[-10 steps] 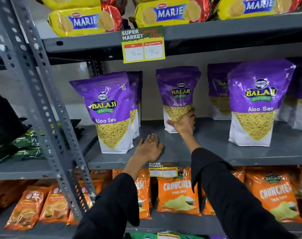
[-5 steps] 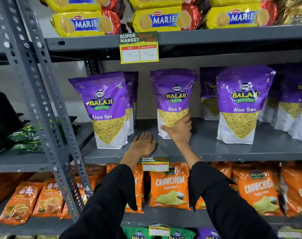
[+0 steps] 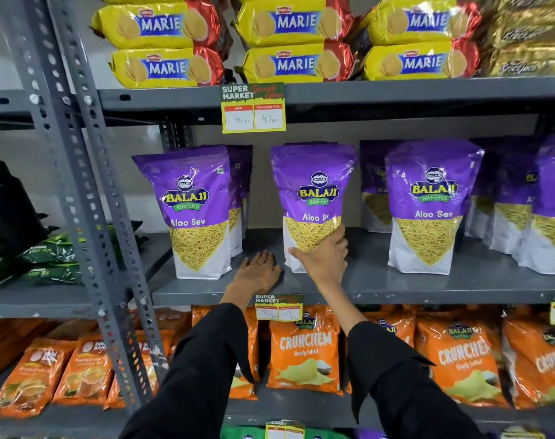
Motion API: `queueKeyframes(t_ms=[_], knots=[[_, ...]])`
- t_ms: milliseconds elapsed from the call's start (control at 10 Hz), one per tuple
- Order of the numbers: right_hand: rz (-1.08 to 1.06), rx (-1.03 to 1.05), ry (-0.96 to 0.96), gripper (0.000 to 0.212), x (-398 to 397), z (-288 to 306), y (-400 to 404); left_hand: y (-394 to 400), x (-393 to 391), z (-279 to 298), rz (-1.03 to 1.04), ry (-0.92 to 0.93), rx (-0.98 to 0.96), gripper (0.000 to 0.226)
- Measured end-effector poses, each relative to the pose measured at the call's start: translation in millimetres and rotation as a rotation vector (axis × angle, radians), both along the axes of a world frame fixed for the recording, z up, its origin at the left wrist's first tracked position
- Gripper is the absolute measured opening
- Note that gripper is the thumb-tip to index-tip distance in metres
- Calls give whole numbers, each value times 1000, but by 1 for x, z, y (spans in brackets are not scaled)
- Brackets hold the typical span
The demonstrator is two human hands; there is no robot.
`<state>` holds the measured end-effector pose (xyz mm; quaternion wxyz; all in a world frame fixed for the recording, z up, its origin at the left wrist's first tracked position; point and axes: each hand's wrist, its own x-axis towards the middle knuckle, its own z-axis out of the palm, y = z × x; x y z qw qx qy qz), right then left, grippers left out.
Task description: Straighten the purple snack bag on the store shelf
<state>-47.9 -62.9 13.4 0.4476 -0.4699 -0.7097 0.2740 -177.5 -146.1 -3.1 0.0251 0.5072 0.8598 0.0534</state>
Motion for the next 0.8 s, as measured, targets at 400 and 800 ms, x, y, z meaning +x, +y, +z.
queueKeyframes(t_ms=[400,800], knots=[[-30,22,-13,133,-1,-1,-7,2,-2,-2,-11,12,32,60],[32,88,130,129,22,-19,-23,0,-5,-7,-3,21,216,61]])
